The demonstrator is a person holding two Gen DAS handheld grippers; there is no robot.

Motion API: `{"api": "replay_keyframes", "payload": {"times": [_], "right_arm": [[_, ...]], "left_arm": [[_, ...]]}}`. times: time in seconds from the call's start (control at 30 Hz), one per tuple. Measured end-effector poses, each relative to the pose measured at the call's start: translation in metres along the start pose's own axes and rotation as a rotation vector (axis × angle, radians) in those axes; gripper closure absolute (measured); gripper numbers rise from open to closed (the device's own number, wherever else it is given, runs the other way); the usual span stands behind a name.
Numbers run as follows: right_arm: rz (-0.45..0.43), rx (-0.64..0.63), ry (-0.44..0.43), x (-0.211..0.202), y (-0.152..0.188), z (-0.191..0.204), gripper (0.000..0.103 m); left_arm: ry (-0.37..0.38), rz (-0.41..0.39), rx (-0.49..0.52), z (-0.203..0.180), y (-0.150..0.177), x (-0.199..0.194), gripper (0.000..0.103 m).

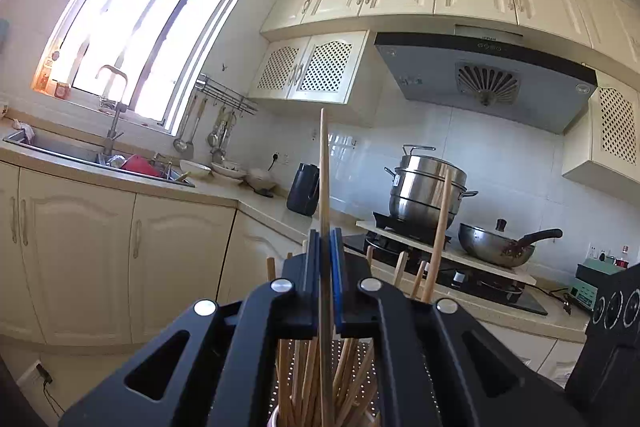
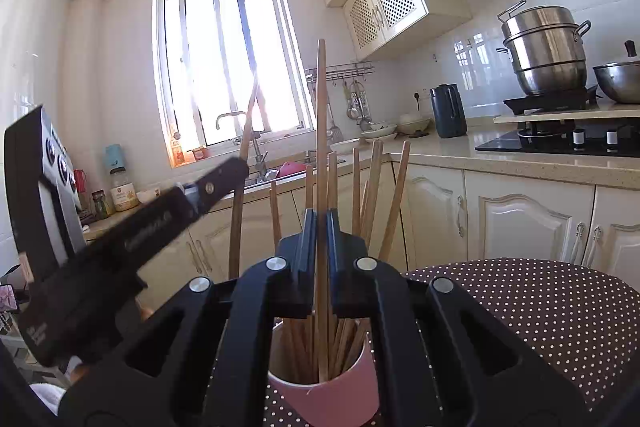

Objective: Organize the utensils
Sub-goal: 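Insert the chopstick into the pink cup and open the right gripper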

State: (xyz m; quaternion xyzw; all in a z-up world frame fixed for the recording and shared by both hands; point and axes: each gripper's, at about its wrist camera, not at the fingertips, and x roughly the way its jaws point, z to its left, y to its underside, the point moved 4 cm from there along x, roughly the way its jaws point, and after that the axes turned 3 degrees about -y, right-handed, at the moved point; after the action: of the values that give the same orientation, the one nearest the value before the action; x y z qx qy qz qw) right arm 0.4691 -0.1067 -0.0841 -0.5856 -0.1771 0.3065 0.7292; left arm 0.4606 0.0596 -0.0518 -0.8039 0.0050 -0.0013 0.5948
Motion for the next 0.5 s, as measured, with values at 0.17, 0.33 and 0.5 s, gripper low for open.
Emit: {"api": "replay_keyframes", "payload": {"times": [0.17, 0.33, 0.5], "right_arm": [[0.011, 0.002, -0.017, -0.002, 0.004, -0.001, 0.097], [0.019, 0.005, -0.040, 0.003, 0.009, -0.001, 0.097], [0.024, 0.016, -0.045, 0.003, 0.012, -0.003, 0.097]], "left_arm": [[-0.022, -0.029, 0.023, -0.004, 0.000, 0.010, 0.098], [-0.037, -0.014, 0.021, -0.001, 0.009, 0.026, 0.098], [-0.043, 0.017, 0.042, 0.000, 0.021, 0.027, 0.098]]}}
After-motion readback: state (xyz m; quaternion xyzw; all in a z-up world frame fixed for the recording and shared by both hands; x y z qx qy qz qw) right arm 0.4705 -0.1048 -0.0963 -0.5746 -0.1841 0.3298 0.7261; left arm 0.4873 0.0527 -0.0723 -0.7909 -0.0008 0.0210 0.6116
